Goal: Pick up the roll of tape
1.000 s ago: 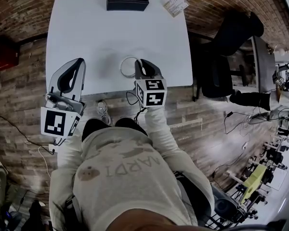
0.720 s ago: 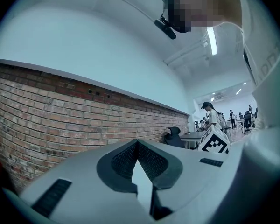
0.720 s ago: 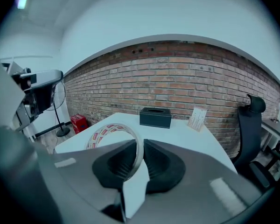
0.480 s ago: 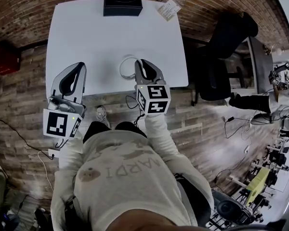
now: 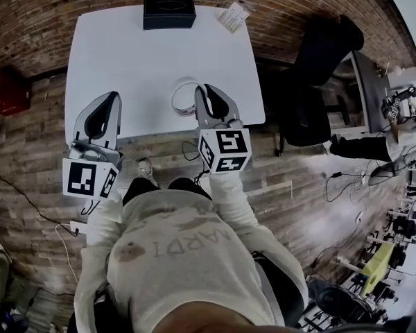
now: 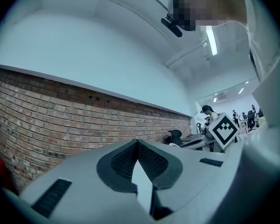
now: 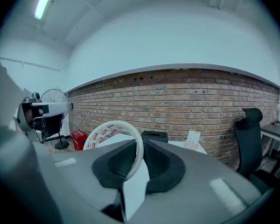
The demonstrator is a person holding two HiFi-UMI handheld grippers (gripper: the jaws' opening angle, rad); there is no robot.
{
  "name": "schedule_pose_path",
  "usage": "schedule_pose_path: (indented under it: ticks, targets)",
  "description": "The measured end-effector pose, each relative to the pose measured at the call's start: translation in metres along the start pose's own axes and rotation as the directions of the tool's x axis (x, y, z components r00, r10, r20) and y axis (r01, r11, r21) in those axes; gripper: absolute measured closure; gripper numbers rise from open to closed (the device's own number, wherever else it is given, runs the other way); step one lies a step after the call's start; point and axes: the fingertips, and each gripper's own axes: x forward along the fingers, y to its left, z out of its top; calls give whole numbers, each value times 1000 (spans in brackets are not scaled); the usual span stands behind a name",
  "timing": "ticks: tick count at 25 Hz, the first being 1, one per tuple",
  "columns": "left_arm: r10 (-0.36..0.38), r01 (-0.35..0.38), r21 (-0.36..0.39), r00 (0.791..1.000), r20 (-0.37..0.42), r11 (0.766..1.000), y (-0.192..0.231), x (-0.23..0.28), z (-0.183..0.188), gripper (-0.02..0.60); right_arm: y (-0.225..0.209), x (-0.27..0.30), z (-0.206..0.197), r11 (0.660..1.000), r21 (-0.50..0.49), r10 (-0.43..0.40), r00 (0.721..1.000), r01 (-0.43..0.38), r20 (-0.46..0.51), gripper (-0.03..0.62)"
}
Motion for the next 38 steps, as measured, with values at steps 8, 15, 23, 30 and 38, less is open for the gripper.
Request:
schedule_pose_path:
  ticks: [8, 15, 23, 30, 38]
  targets:
    - [11, -11, 2, 1000, 17, 1000, -17, -11, 9, 580, 0, -31, 20, 1000, -14, 6, 998, -5, 66, 537]
    - [20, -20, 6, 999, 26, 1000, -30, -18, 16, 580, -1, -54, 39, 999, -32, 15, 991, -11, 136, 536]
    - [17, -18, 10, 999, 40, 1000, -46, -24, 23, 580, -3, -80, 55, 999, -45, 8, 980, 1, 201, 536]
    - [10, -11, 13, 999, 45, 1000, -57, -26, 28, 580, -7, -95, 63, 998, -56, 4, 972, 10, 235, 536]
    - [3, -4, 18, 999, 49, 1000, -68, -26, 32, 580, -11, -105, 64, 998, -53, -3, 968, 17, 252, 536]
